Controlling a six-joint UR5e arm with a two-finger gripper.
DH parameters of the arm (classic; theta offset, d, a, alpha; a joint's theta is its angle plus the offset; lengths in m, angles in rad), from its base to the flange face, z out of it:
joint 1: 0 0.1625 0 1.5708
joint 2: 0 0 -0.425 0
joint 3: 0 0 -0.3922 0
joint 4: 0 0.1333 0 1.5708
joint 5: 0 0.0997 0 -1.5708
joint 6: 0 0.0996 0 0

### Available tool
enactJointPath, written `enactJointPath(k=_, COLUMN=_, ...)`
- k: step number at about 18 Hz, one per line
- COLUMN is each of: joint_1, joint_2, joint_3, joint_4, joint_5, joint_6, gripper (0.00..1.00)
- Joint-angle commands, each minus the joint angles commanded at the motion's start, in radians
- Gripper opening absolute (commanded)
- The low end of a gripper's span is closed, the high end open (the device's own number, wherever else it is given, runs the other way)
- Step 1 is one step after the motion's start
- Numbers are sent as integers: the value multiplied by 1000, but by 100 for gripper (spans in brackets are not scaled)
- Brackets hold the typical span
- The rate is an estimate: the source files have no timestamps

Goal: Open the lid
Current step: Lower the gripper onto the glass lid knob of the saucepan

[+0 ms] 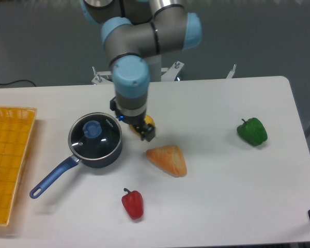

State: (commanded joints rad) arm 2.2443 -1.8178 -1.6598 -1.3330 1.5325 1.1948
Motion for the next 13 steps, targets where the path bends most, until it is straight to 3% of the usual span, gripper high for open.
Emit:
enactJointPath(k=4, joint_1=-77, joint_2=-29, joint_3=-3, joint_4=8, joint_5=3, joint_6=-26, gripper=100)
enactJointPath(k=8, joint_1=-137, joint_2=-55, joint_3=-17, joint_4=109, joint_5=6, joint_6=-73, gripper=100)
enactJointPath(k=13, joint_1=-170, joint_2=-52, joint_3=-25, joint_4=110, joint_5=31, joint_6=-84, gripper=100)
